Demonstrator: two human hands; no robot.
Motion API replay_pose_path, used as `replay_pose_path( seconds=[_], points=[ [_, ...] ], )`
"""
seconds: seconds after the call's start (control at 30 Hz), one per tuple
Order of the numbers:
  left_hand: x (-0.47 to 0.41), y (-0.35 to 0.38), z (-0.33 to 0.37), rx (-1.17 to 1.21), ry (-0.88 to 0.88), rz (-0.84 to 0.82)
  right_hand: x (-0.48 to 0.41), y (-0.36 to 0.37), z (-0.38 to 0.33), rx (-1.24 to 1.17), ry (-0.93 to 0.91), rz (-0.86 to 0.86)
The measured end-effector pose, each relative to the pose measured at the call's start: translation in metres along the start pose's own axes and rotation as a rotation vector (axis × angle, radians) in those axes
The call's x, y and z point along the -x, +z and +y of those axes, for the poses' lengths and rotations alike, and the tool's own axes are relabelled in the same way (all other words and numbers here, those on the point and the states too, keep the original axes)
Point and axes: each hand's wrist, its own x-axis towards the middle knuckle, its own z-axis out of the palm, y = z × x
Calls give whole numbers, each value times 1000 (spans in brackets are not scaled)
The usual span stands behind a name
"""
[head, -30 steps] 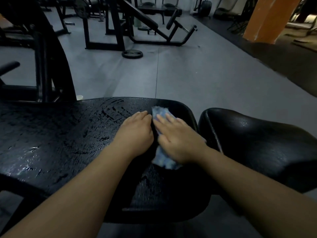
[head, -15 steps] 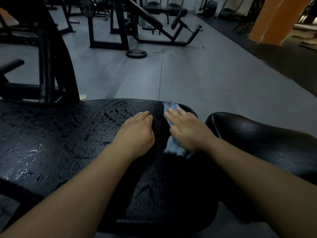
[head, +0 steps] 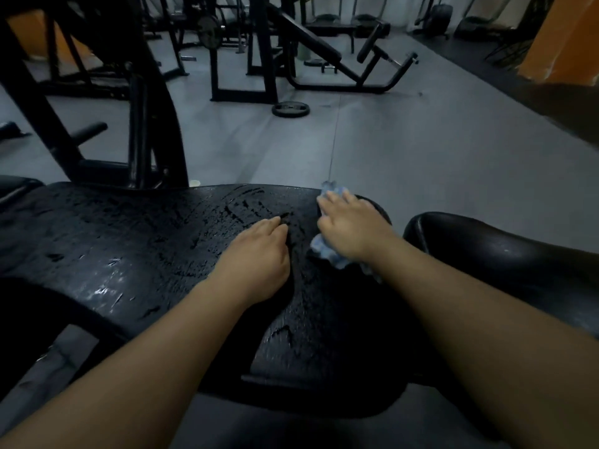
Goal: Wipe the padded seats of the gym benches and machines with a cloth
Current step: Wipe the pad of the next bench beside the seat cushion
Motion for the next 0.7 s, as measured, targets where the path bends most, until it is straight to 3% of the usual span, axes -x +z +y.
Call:
replay_pose_path(
  seconds=[0.07,0.23,0.33,0.43,0.6,0.7],
  points=[
    [14,0,1,-8,-10,2,-9,2,-25,-26,20,4],
    [24,-2,11,66,-64,37,101,4,-41,-140,-319,18],
    [28,-5,14,73,-72,31,116,2,-15,-89,-203,-24],
    [27,-6,13,73,-64,30,92,2,-44,-73,12,17],
    [24,-16,-6,84,32,-75,162,4,-91,-147,-117,32],
    [20,-25,-30,-3,170,-136,167,0,-70,-125,-13,-18]
  ],
)
